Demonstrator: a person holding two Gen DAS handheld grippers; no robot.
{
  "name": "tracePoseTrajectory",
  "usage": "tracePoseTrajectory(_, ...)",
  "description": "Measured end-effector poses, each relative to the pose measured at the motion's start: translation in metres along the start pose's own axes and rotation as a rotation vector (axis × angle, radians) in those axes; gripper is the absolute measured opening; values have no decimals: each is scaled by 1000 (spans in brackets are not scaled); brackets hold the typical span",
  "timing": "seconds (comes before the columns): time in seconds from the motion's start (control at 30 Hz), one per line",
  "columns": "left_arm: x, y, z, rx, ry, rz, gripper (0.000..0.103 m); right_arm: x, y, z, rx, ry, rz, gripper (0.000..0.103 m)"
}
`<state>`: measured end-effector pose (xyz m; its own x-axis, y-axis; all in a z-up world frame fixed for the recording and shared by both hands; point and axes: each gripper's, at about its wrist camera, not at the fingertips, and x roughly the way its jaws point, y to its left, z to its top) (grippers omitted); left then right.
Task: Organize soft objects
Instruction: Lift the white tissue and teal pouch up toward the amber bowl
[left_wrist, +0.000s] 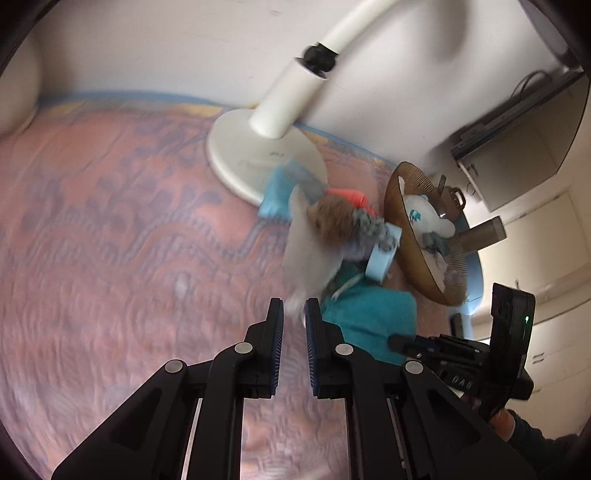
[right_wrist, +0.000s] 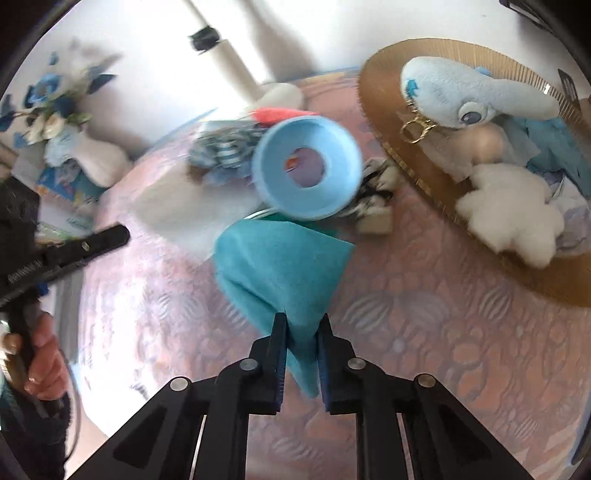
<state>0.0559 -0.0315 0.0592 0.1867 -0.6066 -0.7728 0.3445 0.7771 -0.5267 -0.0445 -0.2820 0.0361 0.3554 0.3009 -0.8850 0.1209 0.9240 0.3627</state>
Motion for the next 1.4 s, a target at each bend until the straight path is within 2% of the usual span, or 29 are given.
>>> tracePoseTrajectory(0.13,-3,10,-11,-14,20,57,13,1,4,-14,-23,58,44,14)
tracePoseTrajectory(0.2,0,7,-3,-6,29,92,28,-1,1,-17,-22,88,82,15)
tracePoseTrajectory(0.27,4,-1,9,22,9,113,30,1,4,-23,-51,133,103,18)
tracePoseTrajectory(0.3,7,-3,14,24,7,111,31,2,6,-25,-74,154,92,23)
tracePoseTrajectory(0.37,16,-8,23,25,18,93,35,1,12,-28,-137,171,10,38)
tracePoseTrajectory(0.43,24,-11,28,33,32,90,40,-8,14,-28,-192,137,-81,65)
tracePoseTrajectory(0.53,36,-17,33,53,55,97,47,-21,13,-25,-216,99,-141,77)
tracePoseTrajectory(0.67,48,-24,38,51,68,77,48,-21,27,-5,-281,59,-182,81)
tracePoseTrajectory(0.8,60,-25,45,42,83,86,48,-1,55,12,-429,26,-246,81)
tracePoseTrajectory(0.87,68,-22,46,29,102,92,44,16,64,18,-482,24,-301,83)
tracePoseTrajectory(0.9,69,-21,47,23,100,81,39,25,65,18,-502,41,-319,84)
tracePoseTrajectory(0.93,69,-20,47,16,96,63,23,35,63,19,-517,73,-331,84)
tracePoseTrajectory(0.97,69,-20,46,10,91,40,14,42,61,15,-521,104,-331,84)
tracePoseTrajectory(1.07,62,-24,40,15,52,-22,9,50,59,2,-514,153,-279,80)
tracePoseTrajectory(1.13,53,-24,34,10,26,-14,8,45,60,-8,-497,147,-229,51)
tracePoseTrajectory(1.17,48,-23,31,-2,16,-15,8,40,60,-12,-490,137,-210,44)
tracePoseTrajectory(1.2,39,-21,26,-13,-1,-29,8,35,62,-16,-493,126,-190,29)
tracePoseTrajectory(1.23,27,-18,19,-20,-26,-50,8,29,64,-20,-496,116,-171,23)
tracePoseTrajectory(1.4,-22,-7,-6,-36,-85,-86,8,-12,61,-41,-448,76,-65,20)
